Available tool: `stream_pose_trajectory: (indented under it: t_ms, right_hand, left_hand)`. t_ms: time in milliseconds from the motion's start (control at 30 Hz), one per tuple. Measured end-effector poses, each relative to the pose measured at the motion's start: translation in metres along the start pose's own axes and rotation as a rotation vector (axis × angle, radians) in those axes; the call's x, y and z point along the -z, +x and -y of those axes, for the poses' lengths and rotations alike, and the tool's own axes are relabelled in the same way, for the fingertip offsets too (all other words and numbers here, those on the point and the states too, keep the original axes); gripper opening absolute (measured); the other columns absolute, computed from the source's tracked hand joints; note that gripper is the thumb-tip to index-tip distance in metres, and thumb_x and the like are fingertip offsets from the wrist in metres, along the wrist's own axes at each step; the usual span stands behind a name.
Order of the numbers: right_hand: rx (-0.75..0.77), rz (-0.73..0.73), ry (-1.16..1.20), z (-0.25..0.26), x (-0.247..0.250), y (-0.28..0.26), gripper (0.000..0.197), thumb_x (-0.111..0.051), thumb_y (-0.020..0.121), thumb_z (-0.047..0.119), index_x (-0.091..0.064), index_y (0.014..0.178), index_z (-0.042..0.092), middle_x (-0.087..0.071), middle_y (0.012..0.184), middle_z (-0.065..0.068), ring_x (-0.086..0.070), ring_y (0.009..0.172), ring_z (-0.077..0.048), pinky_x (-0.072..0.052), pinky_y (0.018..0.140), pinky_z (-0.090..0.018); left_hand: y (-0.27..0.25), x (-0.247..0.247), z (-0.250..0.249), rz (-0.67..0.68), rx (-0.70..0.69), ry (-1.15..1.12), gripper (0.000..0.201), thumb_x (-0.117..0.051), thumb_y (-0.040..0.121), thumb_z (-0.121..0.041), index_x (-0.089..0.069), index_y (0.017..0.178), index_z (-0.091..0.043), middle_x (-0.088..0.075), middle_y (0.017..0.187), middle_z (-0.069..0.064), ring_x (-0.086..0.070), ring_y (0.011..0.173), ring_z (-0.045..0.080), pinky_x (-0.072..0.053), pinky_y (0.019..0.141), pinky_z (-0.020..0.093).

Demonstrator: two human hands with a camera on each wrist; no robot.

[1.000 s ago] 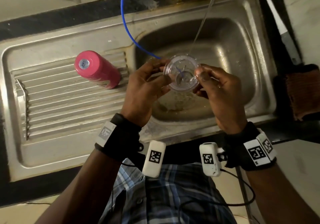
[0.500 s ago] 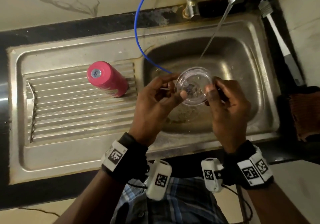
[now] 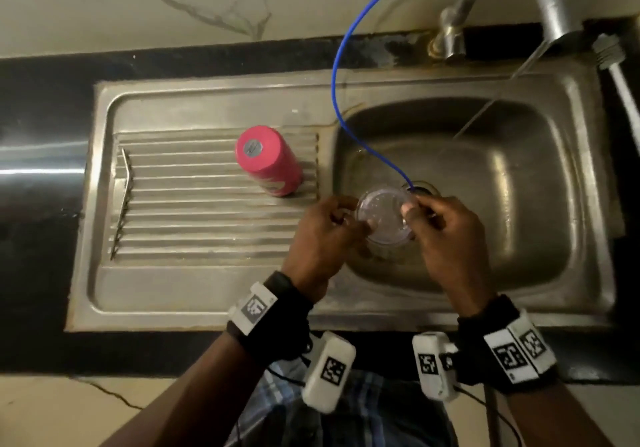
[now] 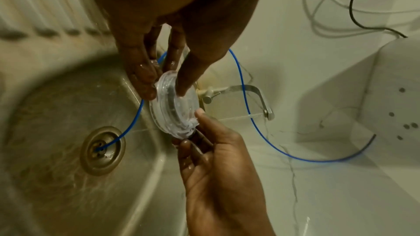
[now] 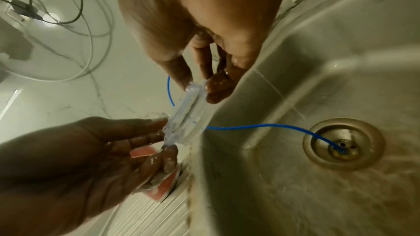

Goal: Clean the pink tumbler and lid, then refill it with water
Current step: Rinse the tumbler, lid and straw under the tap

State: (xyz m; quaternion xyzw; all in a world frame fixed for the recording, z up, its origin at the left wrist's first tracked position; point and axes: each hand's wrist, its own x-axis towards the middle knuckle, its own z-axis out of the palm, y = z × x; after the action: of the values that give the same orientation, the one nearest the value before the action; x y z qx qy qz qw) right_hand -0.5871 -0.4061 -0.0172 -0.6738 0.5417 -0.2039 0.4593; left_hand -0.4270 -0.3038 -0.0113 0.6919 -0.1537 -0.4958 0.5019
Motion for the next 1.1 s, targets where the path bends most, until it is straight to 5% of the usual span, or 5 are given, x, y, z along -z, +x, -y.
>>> stream_pose_trajectory:
  t_ms: [133, 300, 467, 633, 1100]
  right_hand:
    - [-0.058, 0.166, 0.067, 0.004, -0.033, -0.001, 0.032, -0.072, 0.092, 0.043, -0.074, 0.117, 0.024, -0.075, 0.097, 0.009, -0.073, 0.086, -0.013, -0.062, 0.083, -0.046]
    - [-0.002, 0.251, 0.059, 0.008, -0.088, -0.010, 0.029, -0.067, 0.085, 0.051, -0.072, 0.109, 0.035, -0.074, 0.095, 0.008, -0.073, 0.087, -0.014, -0.060, 0.082, -0.047]
    - [-0.003, 0.304, 0.049, 0.015, -0.124, -0.016, 0.039, -0.065, 0.085, 0.050, -0.075, 0.112, 0.023, -0.075, 0.097, 0.005, -0.074, 0.085, -0.014, -0.062, 0.081, -0.044]
    - [0.002, 0.316, 0.014, 0.018, -0.135, -0.014, 0.025, -0.071, 0.093, 0.032, -0.076, 0.113, 0.018, -0.076, 0.099, 0.002, -0.074, 0.085, -0.014, -0.063, 0.081, -0.043]
    - [-0.015, 0.330, -0.053, 0.022, -0.136, -0.014, 0.021, -0.068, 0.095, 0.035, -0.077, 0.106, 0.020, -0.075, 0.099, 0.004, -0.072, 0.088, -0.013, -0.062, 0.082, -0.043]
  left_hand:
    - [-0.004, 0.035, 0.006, -0.066, 0.008, 0.085, 0.022, -0.083, 0.089, -0.009, -0.075, 0.109, -0.013, -0.072, 0.072, 0.005, -0.070, 0.067, 0.017, -0.051, 0.063, 0.030]
    - [-0.012, 0.086, 0.025, -0.191, 0.012, 0.139, 0.027, -0.084, 0.086, -0.016, -0.077, 0.112, -0.021, -0.073, 0.075, 0.006, -0.077, 0.083, 0.037, -0.055, 0.078, 0.041]
    - [-0.017, 0.115, 0.038, -0.284, 0.015, 0.170, 0.027, -0.083, 0.090, -0.011, -0.078, 0.112, -0.025, -0.071, 0.074, -0.007, -0.078, 0.079, 0.030, -0.057, 0.077, 0.036]
    - [-0.017, 0.123, 0.046, -0.316, 0.040, 0.145, 0.027, -0.084, 0.089, -0.014, -0.078, 0.115, -0.023, -0.070, 0.076, 0.000, -0.076, 0.074, 0.022, -0.052, 0.073, 0.033]
    - [-0.019, 0.125, 0.043, -0.275, 0.099, 0.082, 0.031, -0.083, 0.093, -0.021, -0.076, 0.123, -0.020, -0.075, 0.080, 0.002, -0.075, 0.072, 0.017, -0.056, 0.078, 0.035]
